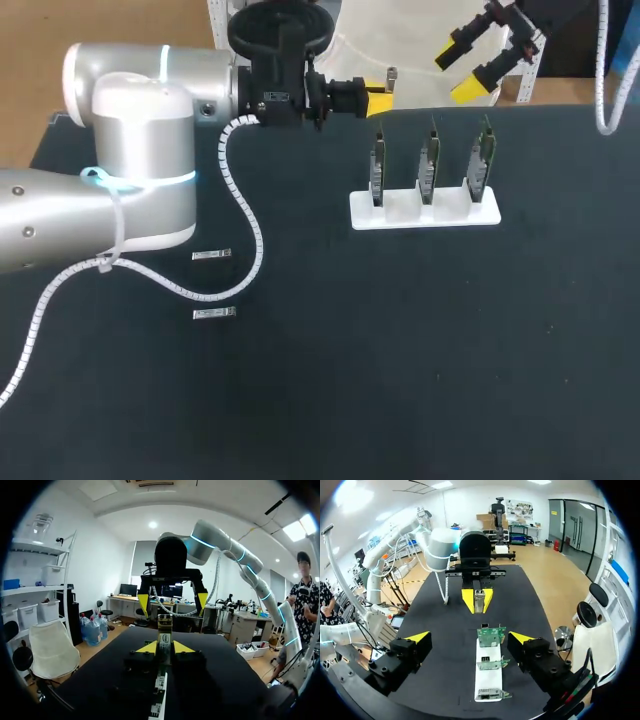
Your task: Pick up the optical module with the left hand, and insert it into the network port with the right hand.
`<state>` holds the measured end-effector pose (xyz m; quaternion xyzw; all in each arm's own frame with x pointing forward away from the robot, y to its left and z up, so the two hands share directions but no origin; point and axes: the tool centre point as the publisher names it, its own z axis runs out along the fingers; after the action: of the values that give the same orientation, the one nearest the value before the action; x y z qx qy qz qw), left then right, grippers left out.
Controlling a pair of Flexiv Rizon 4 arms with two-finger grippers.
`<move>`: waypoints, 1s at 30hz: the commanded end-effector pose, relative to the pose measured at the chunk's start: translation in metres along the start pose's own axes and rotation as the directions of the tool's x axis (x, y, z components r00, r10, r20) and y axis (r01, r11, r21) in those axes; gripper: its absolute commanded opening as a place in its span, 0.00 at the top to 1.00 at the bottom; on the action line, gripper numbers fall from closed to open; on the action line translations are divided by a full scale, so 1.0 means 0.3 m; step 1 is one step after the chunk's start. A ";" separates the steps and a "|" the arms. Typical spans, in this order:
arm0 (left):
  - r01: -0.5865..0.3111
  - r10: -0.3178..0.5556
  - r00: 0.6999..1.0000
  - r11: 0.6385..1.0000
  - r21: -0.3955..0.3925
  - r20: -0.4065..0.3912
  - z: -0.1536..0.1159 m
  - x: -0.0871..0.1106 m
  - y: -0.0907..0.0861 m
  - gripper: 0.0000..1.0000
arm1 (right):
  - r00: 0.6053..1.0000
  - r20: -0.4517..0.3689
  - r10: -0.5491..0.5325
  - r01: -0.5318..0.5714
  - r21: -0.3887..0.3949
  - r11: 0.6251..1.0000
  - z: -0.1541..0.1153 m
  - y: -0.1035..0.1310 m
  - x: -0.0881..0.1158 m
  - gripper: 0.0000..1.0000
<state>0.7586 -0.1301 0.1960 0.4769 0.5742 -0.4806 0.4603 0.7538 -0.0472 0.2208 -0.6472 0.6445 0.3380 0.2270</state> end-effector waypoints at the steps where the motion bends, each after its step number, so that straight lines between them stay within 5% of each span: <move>1: -0.001 0.001 1.000 1.000 -0.002 0.004 0.002 0.003 0.001 1.00 | 1.000 0.004 -0.006 0.006 0.001 1.000 0.018 -0.007 -0.015 0.00; 30: -0.001 0.001 1.000 1.000 -0.002 0.004 0.002 0.003 0.001 1.00 | 0.997 0.056 -0.043 0.044 -0.015 0.999 0.150 -0.052 -0.156 0.00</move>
<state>0.7586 -0.1301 0.1960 0.4769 0.5742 -0.4806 0.4603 0.7629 0.0161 0.2230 -0.6531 0.6214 0.3547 0.2479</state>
